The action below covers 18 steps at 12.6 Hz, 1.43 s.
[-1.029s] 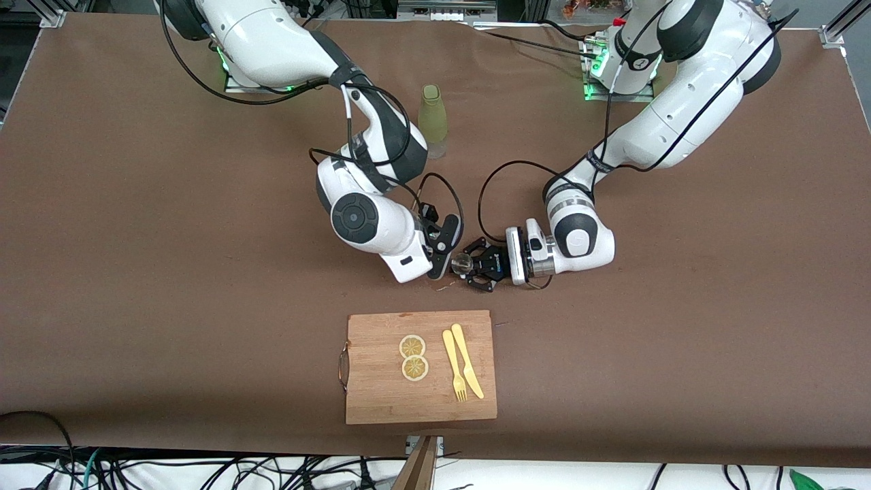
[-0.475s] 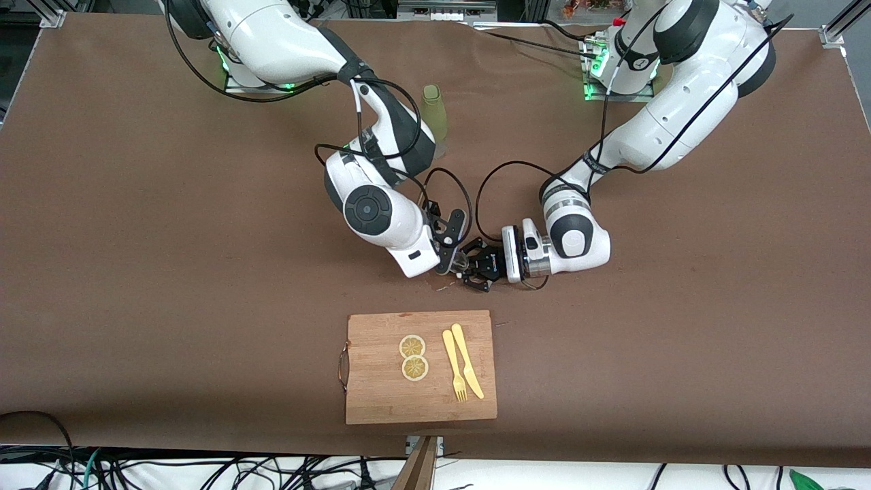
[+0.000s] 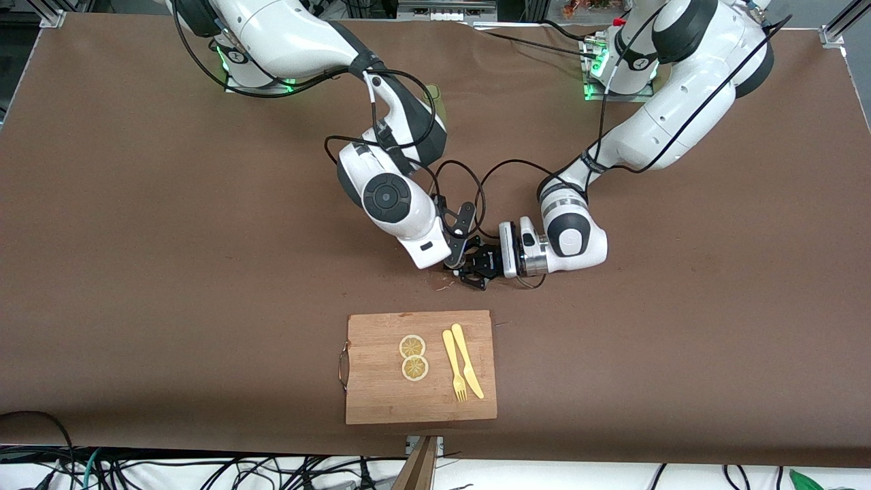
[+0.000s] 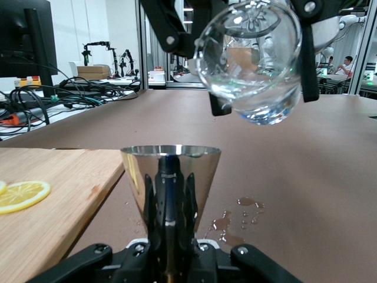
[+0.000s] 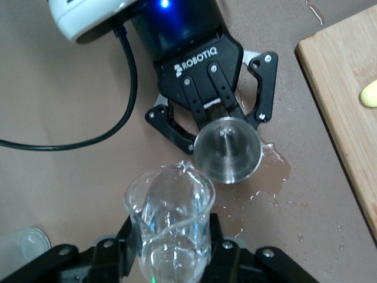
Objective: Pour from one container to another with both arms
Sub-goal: 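Tilt the glass with the right gripper, pouring liquid into the jigger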
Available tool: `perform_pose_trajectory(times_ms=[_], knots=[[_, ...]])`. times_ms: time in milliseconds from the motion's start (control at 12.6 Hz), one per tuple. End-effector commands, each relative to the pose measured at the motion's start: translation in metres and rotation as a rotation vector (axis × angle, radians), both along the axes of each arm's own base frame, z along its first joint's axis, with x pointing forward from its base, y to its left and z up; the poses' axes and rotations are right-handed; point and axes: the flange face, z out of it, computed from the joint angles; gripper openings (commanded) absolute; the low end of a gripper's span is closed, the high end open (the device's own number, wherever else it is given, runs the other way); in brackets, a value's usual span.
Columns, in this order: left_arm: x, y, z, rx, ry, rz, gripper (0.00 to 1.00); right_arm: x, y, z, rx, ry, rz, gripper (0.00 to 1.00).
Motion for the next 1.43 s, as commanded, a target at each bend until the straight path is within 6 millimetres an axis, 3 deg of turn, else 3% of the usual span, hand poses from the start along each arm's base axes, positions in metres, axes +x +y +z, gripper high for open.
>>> perform_pose_trajectory(times_ms=[0, 633, 950, 1346], knots=[[0.002, -0.011, 0.001, -0.017, -0.037, 0.023, 0.00, 0.001, 0.002, 0.008, -0.009, -0.024, -0.010, 0.14], [0.000, -0.015, 0.003, -0.024, -0.037, 0.018, 0.00, 0.003, 0.002, 0.008, -0.008, -0.043, -0.010, 0.14], [-0.003, -0.017, -0.001, -0.027, -0.050, 0.009, 0.00, -0.003, 0.012, 0.010, -0.038, -0.086, -0.028, 0.15], [-0.003, -0.018, 0.000, -0.031, -0.051, 0.007, 0.00, 0.002, 0.005, 0.009, -0.042, -0.083, -0.024, 0.15]])
